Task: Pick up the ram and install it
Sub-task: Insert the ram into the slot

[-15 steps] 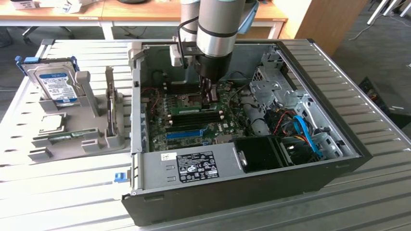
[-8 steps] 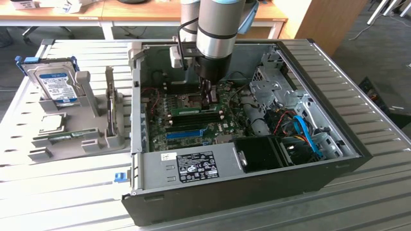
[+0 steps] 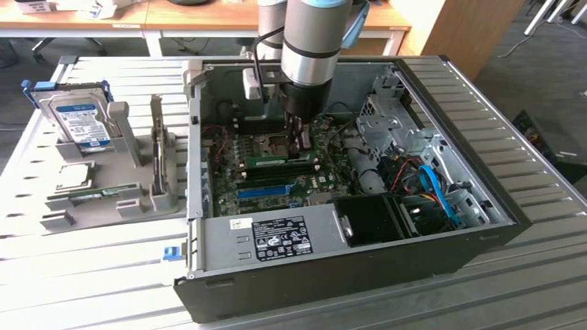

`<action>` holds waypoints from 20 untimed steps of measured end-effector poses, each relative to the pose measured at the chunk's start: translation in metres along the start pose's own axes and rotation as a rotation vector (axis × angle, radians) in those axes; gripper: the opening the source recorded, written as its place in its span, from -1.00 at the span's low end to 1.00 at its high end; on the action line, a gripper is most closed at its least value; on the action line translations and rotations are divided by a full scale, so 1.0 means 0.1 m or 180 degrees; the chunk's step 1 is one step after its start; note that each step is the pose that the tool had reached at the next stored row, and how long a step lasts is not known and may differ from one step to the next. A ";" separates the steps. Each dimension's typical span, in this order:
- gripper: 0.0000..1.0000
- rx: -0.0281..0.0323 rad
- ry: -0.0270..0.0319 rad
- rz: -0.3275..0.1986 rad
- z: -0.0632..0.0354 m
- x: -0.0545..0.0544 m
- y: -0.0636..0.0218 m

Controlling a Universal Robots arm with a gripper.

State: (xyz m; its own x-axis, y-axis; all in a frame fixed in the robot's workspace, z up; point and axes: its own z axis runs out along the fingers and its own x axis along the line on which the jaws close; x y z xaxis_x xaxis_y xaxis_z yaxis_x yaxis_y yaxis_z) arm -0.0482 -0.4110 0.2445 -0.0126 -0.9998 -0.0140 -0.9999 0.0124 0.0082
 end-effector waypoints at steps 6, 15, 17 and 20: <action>-0.76 0.0000 -0.0001 -0.0001 0.032 0.01 -0.001; -0.76 0.0000 -0.0001 -0.0001 0.056 0.01 -0.004; -0.76 0.0001 -0.0002 -0.0001 0.057 0.01 -0.018; -0.76 0.0000 -0.0001 0.0000 0.056 0.01 -0.029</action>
State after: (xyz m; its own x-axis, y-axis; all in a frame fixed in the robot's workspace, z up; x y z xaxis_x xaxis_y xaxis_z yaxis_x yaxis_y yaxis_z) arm -0.0454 -0.4121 0.2388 -0.0124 -0.9998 -0.0144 -0.9999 0.0123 0.0081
